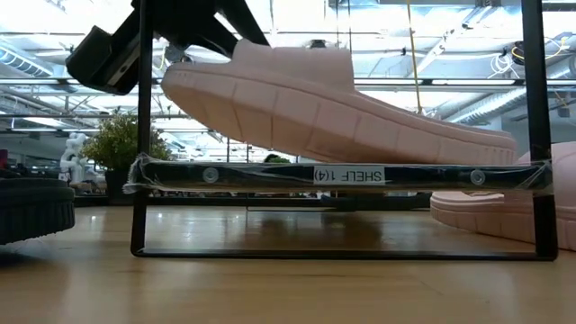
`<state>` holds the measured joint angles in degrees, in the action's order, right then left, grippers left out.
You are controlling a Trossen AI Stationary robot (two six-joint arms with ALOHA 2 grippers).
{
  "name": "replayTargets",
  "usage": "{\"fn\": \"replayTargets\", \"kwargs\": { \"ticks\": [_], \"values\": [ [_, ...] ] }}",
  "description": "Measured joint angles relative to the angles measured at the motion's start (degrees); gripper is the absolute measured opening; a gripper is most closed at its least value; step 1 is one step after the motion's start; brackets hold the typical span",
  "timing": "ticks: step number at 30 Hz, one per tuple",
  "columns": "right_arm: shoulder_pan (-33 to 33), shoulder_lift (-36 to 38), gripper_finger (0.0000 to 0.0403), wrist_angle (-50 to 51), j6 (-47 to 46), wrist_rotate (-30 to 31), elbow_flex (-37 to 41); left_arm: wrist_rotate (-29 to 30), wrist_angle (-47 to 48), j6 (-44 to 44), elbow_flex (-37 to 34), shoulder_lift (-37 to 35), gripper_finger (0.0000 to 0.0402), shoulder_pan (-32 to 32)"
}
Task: Pick and place slides into the shelf
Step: Put the top pink slipper on the shelf
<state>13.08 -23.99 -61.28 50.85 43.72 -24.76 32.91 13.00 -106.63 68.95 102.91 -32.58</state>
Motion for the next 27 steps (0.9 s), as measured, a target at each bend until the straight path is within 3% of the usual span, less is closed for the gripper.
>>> {"fn": "replayTargets", "kwargs": {
  "ticks": [27],
  "values": [
    [-0.02,0.0,0.01,0.0,1.29,0.0,0.0,-7.44,0.48,1.24,0.0,0.0,0.0028,1.11]
  ]
}}
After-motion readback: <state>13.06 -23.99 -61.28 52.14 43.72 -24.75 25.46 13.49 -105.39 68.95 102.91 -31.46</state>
